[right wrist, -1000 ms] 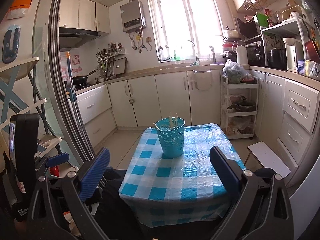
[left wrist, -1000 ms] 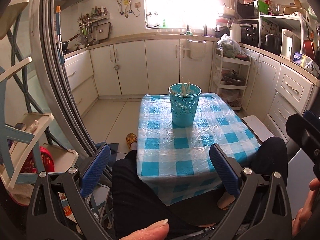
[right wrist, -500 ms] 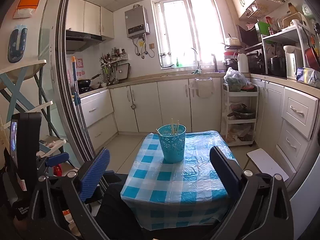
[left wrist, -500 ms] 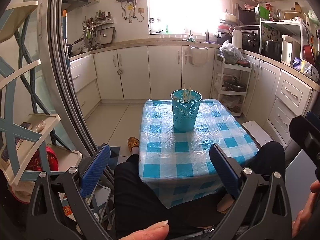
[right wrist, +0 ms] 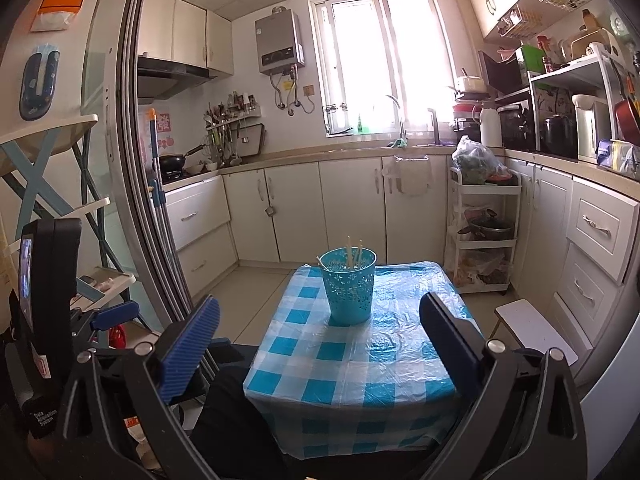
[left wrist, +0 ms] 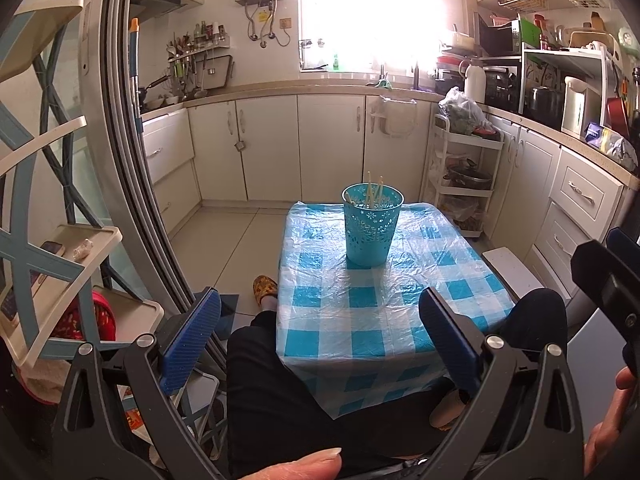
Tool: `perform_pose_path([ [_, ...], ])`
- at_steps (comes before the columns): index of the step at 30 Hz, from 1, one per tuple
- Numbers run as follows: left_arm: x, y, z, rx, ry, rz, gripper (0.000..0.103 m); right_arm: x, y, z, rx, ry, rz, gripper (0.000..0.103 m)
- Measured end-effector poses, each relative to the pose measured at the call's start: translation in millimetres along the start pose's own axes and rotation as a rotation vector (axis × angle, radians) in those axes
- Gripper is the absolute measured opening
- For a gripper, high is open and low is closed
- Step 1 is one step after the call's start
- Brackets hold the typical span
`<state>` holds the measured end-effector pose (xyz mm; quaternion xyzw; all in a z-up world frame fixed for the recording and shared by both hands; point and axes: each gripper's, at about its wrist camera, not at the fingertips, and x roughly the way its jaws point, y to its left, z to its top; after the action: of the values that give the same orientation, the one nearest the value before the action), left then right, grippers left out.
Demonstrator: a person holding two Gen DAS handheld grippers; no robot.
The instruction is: Organize utensils
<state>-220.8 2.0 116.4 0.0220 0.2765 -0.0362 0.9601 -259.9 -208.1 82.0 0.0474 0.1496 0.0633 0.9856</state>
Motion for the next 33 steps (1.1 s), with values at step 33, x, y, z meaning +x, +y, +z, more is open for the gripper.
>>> perform_pose_path([
  [33, -4.6, -4.0, 2.5, 0.006, -0.012, 0.004, 0.095, -1.6, -1.7, 0.5, 0.007, -0.010, 0.004, 0.096],
])
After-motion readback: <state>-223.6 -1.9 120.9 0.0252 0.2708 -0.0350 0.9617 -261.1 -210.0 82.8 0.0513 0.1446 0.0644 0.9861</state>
